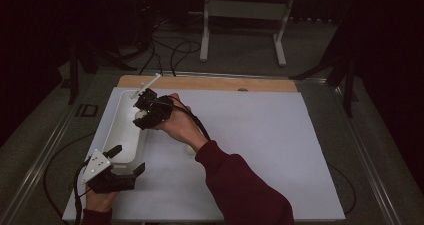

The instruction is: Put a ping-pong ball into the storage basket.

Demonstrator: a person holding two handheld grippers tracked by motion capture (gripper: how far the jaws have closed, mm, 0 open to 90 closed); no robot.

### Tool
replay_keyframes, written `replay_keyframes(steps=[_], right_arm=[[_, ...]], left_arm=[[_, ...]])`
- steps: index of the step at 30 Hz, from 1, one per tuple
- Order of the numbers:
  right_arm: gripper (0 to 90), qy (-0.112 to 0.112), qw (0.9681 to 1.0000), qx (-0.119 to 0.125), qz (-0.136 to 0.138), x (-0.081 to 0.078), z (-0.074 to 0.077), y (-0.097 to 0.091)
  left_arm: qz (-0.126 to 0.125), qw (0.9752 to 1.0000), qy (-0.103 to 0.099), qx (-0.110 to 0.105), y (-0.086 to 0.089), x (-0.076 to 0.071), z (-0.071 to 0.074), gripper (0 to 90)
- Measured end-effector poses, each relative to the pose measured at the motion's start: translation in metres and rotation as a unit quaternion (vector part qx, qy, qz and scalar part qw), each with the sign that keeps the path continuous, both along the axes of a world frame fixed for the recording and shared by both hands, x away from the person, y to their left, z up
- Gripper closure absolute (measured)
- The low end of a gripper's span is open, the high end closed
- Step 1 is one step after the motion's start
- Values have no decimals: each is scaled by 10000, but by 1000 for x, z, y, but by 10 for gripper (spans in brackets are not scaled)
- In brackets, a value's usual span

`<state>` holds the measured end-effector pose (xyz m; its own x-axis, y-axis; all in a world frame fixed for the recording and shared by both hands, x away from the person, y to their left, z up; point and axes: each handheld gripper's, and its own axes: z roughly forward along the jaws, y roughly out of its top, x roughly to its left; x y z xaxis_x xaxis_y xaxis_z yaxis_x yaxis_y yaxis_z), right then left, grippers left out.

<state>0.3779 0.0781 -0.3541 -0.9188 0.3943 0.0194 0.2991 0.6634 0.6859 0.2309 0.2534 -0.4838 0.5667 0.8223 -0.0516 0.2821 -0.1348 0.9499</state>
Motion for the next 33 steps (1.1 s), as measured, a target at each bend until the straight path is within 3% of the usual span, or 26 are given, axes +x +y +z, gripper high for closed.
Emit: replay_keyframes(steps=[16,33], right_arm=[[505,33,10000,66,45,-3,0,10],[505,46,9997,-16,220,-6,-5,37]], left_arm=[[7,10000,-2,-13,0,0,0,0],[2,10000,-5,-27,0,0,0,0]])
